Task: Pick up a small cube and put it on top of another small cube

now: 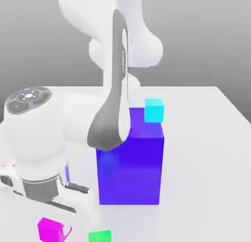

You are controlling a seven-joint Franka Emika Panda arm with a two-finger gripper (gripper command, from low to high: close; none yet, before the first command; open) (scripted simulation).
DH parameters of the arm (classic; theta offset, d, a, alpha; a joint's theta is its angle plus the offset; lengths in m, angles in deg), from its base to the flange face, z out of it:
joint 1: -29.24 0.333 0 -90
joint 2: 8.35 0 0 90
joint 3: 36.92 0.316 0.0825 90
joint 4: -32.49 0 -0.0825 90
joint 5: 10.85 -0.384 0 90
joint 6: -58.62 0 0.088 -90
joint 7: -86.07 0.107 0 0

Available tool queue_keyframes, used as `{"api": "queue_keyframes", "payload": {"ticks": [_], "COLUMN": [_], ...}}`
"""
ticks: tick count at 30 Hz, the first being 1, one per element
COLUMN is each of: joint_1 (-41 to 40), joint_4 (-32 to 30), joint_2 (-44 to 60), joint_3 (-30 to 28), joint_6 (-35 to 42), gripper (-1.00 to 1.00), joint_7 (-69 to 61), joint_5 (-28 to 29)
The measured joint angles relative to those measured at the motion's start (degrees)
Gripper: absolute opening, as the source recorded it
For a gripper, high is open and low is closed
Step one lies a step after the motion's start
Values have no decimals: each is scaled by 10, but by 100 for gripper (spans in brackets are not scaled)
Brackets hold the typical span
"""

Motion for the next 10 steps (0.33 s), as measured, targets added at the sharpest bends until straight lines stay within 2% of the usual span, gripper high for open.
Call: {"api": "queue_keyframes", "payload": {"ticks": [3, 6, 7, 10], "joint_1": [35, 39, 38, 38], "joint_4": [-17, -17, -17, -17], "joint_2": [-28, 13, 32, 32], "joint_3": [5, 12, 15, 15], "joint_6": [9, -34, -51, -51], "gripper": [-100, -100, 100, 100], "joint_7": [58, 63, 61, 61], "joint_5": [18, 11, 7, 7]}}
